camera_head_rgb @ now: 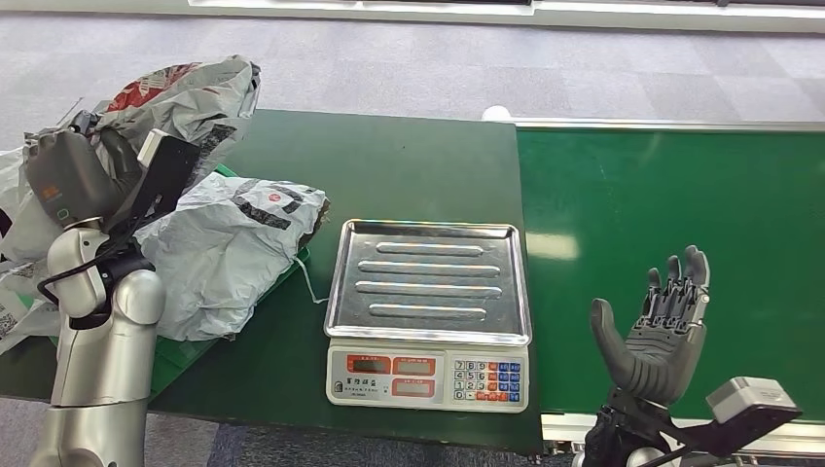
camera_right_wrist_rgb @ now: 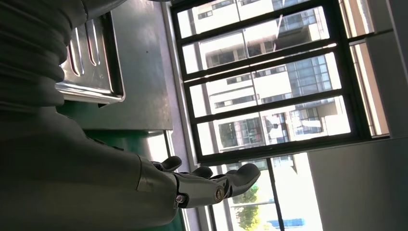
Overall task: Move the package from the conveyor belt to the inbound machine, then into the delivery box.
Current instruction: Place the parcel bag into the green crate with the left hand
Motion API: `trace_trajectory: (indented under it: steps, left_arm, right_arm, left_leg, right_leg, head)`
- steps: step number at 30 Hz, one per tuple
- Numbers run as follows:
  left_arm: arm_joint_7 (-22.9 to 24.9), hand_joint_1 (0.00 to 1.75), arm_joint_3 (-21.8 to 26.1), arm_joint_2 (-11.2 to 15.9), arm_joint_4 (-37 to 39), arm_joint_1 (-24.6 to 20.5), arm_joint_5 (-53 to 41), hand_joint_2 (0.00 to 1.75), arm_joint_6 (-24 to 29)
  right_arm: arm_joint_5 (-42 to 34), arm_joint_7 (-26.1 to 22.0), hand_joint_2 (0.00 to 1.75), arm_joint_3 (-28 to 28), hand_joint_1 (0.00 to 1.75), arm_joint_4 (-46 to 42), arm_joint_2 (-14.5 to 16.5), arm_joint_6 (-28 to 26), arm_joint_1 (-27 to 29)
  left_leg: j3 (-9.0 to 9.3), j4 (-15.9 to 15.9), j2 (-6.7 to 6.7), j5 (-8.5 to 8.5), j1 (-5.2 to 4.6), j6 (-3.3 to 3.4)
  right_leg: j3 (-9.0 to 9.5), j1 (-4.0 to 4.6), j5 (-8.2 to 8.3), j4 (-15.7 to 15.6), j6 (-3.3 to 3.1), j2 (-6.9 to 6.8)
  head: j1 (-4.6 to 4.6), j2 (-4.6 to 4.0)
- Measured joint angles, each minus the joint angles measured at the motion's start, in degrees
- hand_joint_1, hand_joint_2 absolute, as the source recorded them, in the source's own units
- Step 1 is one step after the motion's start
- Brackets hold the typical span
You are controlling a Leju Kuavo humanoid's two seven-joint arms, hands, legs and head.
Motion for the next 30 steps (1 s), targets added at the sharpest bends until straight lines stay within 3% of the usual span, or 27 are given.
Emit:
trace_trajectory:
  steps: [12,14,16,19,23,30]
  left_arm:
    - [0.0,1.75,0.0,0.0,0.0,0.0,0.0,1.75,0.0]
    - [1.0,1.75,0.0,0.0,1.4,-0.1,-0.3,1.75,-1.9]
    - [2.8,1.75,-0.1,0.2,7.7,-1.6,-1.6,1.75,-8.6]
    - [2.2,1.75,-0.1,0.8,24.5,-3.5,-4.1,1.75,-19.6]
    - [2.1,1.75,0.0,1.0,36.5,-5.7,-6.0,1.75,-18.8]
    - [3.2,1.75,0.1,1.1,42.0,-7.8,-7.3,1.75,-20.8]
  right_arm:
    - [0.0,0.0,1.75,0.0,0.0,0.0,0.0,0.0,0.0]
    - [0.0,0.3,1.75,0.0,0.0,0.0,-0.2,-0.1,-0.1]
    - [-0.4,0.9,1.75,0.4,0.0,0.3,-0.9,-0.6,-0.3]
    - [-1.3,1.1,1.75,1.6,0.0,1.0,-2.4,-1.7,-0.9]
    - [-1.7,1.0,1.75,2.6,0.0,1.7,-3.6,-2.8,-1.2]
    - [-1.8,1.2,1.75,4.1,0.0,2.2,-4.6,-3.7,-1.3]
  left_leg:
    - [0.0,0.0,0.0,0.0,0.0,0.0]
    - [0.01,0.0,0.0,-0.02,-0.01,0.01]
    - [0.14,0.0,-0.05,-0.04,-0.07,0.04]
    - [0.32,-0.1,0.16,-0.03,-0.12,0.01]
    - [0.32,-0.1,0.28,0.01,-0.06,-0.03]
    - [0.53,-0.2,0.22,0.0,-0.08,-0.03]
  right_leg:
    - [0.0,0.0,0.0,0.0,0.0,0.0]
    - [-0.01,-0.01,-0.01,0.0,0.0,0.0]
    - [0.14,-0.07,-0.06,0.0,0.02,-0.08]
    - [0.22,-0.06,0.0,0.0,-0.07,0.09]
    - [0.19,-0.05,0.12,0.0,-0.12,0.26]
    - [0.39,-0.06,0.09,0.0,-0.14,0.23]
  head:
    - [0.0,0.0]
    - [0.0,0.0]
    - [0.01,0.0]
    - [-0.03,0.0]
    - [0.0,0.0]
    - [0.0,0.0]
